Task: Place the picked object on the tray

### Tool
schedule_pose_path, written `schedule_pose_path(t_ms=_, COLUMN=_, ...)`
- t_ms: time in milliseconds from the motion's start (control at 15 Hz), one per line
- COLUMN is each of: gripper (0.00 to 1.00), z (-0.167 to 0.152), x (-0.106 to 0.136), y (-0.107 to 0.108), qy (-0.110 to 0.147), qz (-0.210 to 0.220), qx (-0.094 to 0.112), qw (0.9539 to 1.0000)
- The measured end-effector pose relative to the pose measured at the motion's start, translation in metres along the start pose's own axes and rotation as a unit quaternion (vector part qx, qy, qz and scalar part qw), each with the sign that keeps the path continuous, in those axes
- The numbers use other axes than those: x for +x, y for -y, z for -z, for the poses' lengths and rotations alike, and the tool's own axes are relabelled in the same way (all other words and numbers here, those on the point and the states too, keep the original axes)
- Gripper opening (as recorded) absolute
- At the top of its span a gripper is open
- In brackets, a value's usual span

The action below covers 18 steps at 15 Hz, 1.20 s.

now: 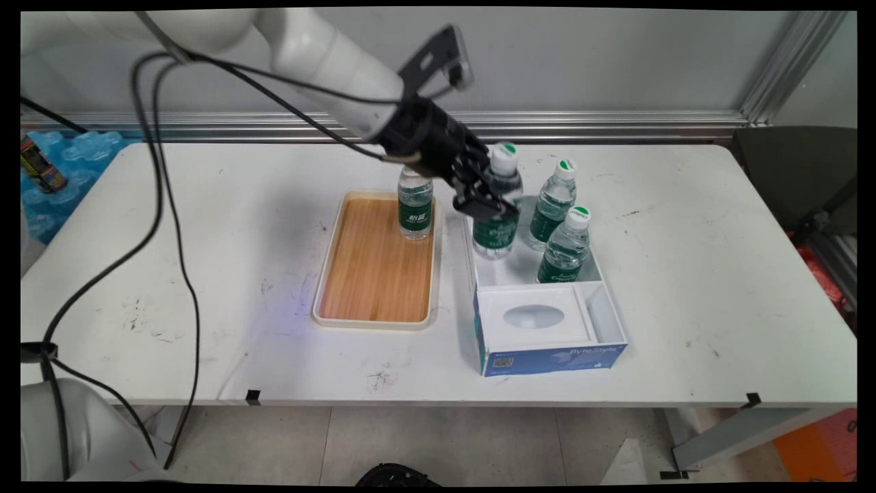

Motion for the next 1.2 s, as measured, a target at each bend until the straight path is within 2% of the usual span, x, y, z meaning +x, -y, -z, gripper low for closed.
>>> schedule_pose_path(t_ms=333, gripper=0.0, z=0.043, x=0.006, y=0.0, qy=-0.009, qz=-0.005, qx=0.003, qw=0.9999)
schedule_pose_path(t_ms=600, gripper=0.0, z=0.077, x=-0.003, y=0.0, qy=-0.003, qz=-0.011, qx=0.001, qw=0.9999)
schedule_pose_path(t_ms=933, gripper=0.0, z=0.113, x=-0.037, y=-0.005, qy=0.013, qz=-0.022, qx=-0.013, qw=0.9996)
schedule_pose_path(t_ms=1200, gripper=0.0, z=0.126, x=-0.072, y=-0.011, qy=0.023, qz=-0.033, qx=-0.025, qw=0.9989)
